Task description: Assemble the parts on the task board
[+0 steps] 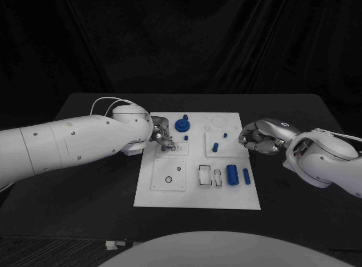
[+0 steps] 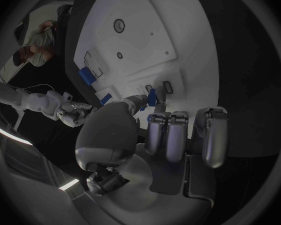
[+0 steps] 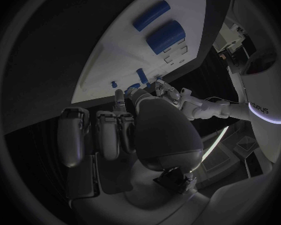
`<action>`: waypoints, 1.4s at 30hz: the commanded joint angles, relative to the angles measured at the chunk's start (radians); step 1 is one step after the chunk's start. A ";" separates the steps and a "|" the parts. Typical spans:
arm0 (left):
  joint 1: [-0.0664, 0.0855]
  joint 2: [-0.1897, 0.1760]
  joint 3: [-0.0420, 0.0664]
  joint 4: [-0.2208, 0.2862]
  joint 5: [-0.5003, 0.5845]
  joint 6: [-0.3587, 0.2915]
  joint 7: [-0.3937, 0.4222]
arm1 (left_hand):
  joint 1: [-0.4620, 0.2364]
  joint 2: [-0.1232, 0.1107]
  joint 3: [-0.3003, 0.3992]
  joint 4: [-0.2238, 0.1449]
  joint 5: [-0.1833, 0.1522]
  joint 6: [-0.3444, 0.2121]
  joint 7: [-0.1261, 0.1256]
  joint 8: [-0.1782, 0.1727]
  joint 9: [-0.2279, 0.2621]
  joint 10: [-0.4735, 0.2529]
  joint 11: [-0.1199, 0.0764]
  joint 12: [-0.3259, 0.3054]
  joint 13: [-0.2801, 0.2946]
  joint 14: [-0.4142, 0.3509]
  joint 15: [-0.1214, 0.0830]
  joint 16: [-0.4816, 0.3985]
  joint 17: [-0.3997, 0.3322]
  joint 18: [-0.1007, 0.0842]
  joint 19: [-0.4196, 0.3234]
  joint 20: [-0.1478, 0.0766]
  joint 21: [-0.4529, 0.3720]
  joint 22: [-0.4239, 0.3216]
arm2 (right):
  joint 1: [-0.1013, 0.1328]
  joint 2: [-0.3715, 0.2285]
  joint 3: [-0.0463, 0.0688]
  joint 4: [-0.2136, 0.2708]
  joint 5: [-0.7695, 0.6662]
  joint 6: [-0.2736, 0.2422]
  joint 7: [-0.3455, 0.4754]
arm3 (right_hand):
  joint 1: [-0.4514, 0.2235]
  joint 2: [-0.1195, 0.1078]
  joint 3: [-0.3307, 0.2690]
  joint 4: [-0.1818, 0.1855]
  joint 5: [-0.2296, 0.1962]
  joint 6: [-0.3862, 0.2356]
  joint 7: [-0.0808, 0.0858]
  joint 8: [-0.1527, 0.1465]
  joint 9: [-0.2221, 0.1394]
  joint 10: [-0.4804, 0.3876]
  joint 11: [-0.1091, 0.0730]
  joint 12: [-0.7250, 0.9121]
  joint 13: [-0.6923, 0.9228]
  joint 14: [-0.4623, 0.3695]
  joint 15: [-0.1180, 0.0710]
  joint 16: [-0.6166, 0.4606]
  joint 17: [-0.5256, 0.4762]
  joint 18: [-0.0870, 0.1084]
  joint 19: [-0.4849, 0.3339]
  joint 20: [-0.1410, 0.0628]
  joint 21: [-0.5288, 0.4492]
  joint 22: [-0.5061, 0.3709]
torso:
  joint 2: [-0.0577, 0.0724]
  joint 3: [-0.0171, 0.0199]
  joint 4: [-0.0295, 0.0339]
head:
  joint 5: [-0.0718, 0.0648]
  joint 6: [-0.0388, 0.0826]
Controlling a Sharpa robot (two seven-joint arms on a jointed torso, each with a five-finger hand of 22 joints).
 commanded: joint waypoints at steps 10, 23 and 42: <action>-0.011 0.007 0.000 0.000 0.010 -0.059 0.038 | -0.016 0.001 -0.010 0.002 -0.015 -0.008 0.005 0.001 0.003 0.070 0.004 -0.009 0.242 0.107 0.000 0.003 0.263 0.012 0.013 0.000 -0.010 0.217 | -0.002 0.001 0.000 -0.002 -0.002 0.005 -0.019 | 0.011 0.000 0.007 -0.003 0.004 0.009 0.000 0.000 0.000 0.103 0.005 0.003 0.263 0.104 0.004 0.003 0.263 -0.005 0.055 0.007 -0.009 0.227 | 0.000 0.0001 -0.0005 | 0.001 0.000; -0.030 0.014 0.000 -0.013 0.010 -0.068 0.050 | -0.016 0.002 -0.011 0.000 -0.019 -0.007 0.004 0.002 0.004 0.059 0.004 -0.020 0.235 0.107 0.001 0.003 0.263 0.015 0.005 0.000 -0.021 0.213 | -0.002 0.001 0.000 -0.003 -0.002 0.006 -0.021 | 0.012 0.000 0.008 -0.004 0.004 0.009 0.000 0.000 0.000 0.103 0.006 0.003 0.263 0.104 0.004 0.003 0.263 -0.004 0.054 0.007 -0.011 0.226 | 0.000 0.0000 -0.0004 | 0.003 0.000; -0.046 0.017 0.000 -0.022 0.010 -0.075 0.056 | -0.033 0.003 -0.056 0.005 -0.171 -0.017 0.009 0.000 0.008 0.052 0.008 -0.025 0.229 0.107 0.004 0.003 0.263 0.017 0.001 0.003 -0.035 0.210 | -0.002 0.000 0.000 -0.002 -0.002 0.007 -0.021 | 0.013 0.000 0.008 -0.006 0.004 0.009 0.001 0.001 0.000 0.103 0.006 0.003 0.263 0.104 0.004 0.003 0.263 -0.003 0.053 0.007 -0.014 0.225 | 0.000 0.0001 -0.0005 | 0.002 0.000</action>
